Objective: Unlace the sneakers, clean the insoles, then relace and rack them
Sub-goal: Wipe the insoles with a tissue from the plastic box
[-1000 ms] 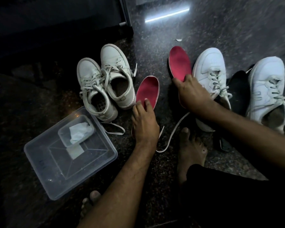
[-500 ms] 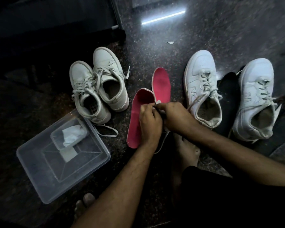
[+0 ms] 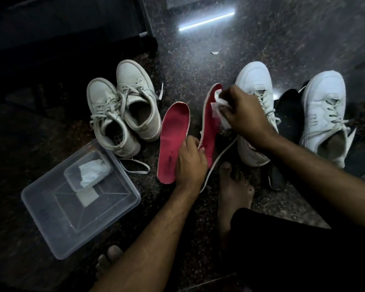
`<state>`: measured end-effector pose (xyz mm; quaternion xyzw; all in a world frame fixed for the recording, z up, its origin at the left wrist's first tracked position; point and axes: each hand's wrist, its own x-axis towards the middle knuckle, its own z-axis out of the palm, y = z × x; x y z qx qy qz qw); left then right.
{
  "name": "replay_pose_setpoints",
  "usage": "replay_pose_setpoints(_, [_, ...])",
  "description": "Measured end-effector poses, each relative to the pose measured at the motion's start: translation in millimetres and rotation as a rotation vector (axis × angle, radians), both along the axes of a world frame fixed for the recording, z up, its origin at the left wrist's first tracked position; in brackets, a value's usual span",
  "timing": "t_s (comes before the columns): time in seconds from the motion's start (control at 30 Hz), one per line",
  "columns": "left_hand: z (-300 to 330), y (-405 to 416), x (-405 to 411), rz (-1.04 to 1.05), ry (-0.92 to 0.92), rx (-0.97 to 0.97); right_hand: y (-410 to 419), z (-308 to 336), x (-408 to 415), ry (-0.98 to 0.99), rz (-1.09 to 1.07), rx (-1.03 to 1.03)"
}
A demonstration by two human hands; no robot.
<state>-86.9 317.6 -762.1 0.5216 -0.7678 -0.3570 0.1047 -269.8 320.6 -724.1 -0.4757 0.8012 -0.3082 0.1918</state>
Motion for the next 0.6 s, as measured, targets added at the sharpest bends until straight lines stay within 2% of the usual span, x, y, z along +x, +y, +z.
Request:
replay_pose_setpoints(0.13, [4, -3, 5, 0.100, 0.003, 0.175, -11, -10, 6, 0.222, 0.220, 0.147])
replay_pose_setpoints(0.23, [-3, -7, 15, 0.082, -0.026, 0.235, -12, -26, 27, 0.389, 0.424, 0.245])
replay_pose_setpoints(0.37, [-2, -11, 30, 0.020, -0.010, 0.210, 4, -44, 44, 0.394, 0.547, 0.228])
replay_pose_setpoints(0.47, [0, -14, 36, -0.150, -0.135, 0.169, 8, -48, 44, 0.340, 0.562, 0.204])
replay_pose_setpoints(0.6, [0, -17, 41, -0.196, -0.169, 0.191, 2, -38, 49, 0.339, 0.642, 0.246])
